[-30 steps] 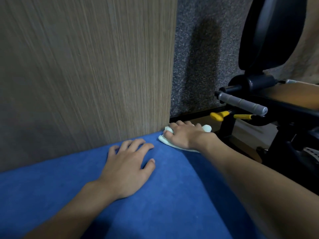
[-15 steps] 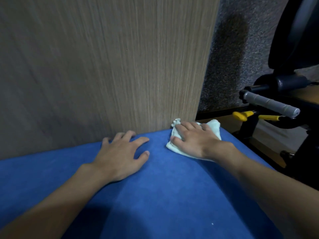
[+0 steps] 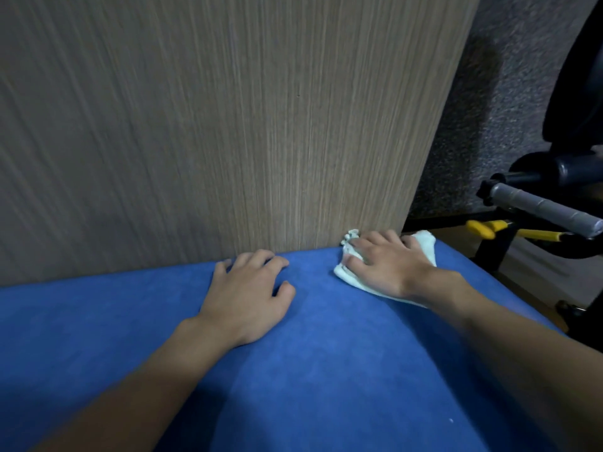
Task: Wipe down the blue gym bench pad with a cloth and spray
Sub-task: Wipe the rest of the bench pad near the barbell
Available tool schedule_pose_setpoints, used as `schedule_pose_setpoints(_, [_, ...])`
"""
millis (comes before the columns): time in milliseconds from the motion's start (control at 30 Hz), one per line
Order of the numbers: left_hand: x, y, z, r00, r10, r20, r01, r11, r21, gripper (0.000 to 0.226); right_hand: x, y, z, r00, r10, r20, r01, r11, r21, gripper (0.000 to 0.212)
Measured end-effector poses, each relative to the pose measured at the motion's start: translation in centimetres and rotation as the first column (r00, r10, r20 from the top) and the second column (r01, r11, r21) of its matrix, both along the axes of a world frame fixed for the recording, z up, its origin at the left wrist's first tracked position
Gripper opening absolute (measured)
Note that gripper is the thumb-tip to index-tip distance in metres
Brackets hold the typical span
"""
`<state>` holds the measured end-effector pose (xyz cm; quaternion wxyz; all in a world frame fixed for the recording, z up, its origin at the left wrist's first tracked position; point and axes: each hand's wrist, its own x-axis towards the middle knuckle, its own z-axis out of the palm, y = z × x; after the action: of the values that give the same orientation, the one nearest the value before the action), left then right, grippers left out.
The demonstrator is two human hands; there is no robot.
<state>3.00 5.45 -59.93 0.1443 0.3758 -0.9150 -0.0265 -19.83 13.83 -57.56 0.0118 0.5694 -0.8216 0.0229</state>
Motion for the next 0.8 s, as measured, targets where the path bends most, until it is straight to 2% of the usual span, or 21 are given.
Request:
schedule_pose_setpoints(133, [-0.2, -0.2, -0.2, 0.998, 0.01, -0.061, -0.009, 1.0, 0.018, 0.056, 3.5, -2.5, -0.2, 0.999, 0.047, 0.01, -0.047, 0.998, 0.031, 0.074])
schedule_pose_setpoints(267, [0.0, -0.1, -0.1, 0.993, 0.008, -0.118, -0.001, 0.998, 0.06, 0.049, 3.8, -2.3, 0.3, 0.991, 0.129, 0.028, -0.13, 0.991, 0.03, 0.067])
schedule_pose_setpoints(333, [-0.1, -0.1, 0.2, 0.991, -0.005, -0.136, 0.011, 0.999, 0.044, 0.047, 3.1, -1.0, 1.3, 0.983, 0.154, 0.095, -0.152, 0.988, -0.033, 0.061])
schedule_pose_setpoints(400, [-0.7, 0.2, 0.8, 0.978, -0.047, -0.203, 0.049, 0.999, 0.003, 0.043, 1.8, 0.8, 2.0, 0.982, 0.124, 0.145, -0.103, 0.984, -0.148, 0.054])
schedule_pose_setpoints(500, [-3.6, 1.3, 1.9, 0.944, -0.177, -0.279, 0.18, 0.983, -0.015, 0.041, -1.4, 4.1, 1.3, 0.989, -0.045, 0.139, 0.075, 0.972, -0.224, 0.043])
schedule_pose_setpoints(600, [-8.4, 2.8, 2.3, 0.956, -0.237, -0.171, 0.243, 0.97, 0.02, 0.039, -3.3, 6.5, -0.9, 0.969, -0.148, 0.2, 0.195, 0.951, -0.238, 0.04])
schedule_pose_setpoints(700, [-12.4, 4.0, 1.5, 0.969, -0.245, -0.019, 0.246, 0.969, 0.01, 0.057, -3.7, 6.6, -1.6, 0.977, -0.129, 0.169, 0.166, 0.959, -0.23, 0.044])
schedule_pose_setpoints(800, [-12.7, 3.2, 1.3, 0.973, -0.209, 0.094, 0.208, 0.978, 0.017, 0.071, -3.9, 6.5, -1.6, 0.983, -0.131, 0.129, 0.156, 0.965, -0.209, 0.045])
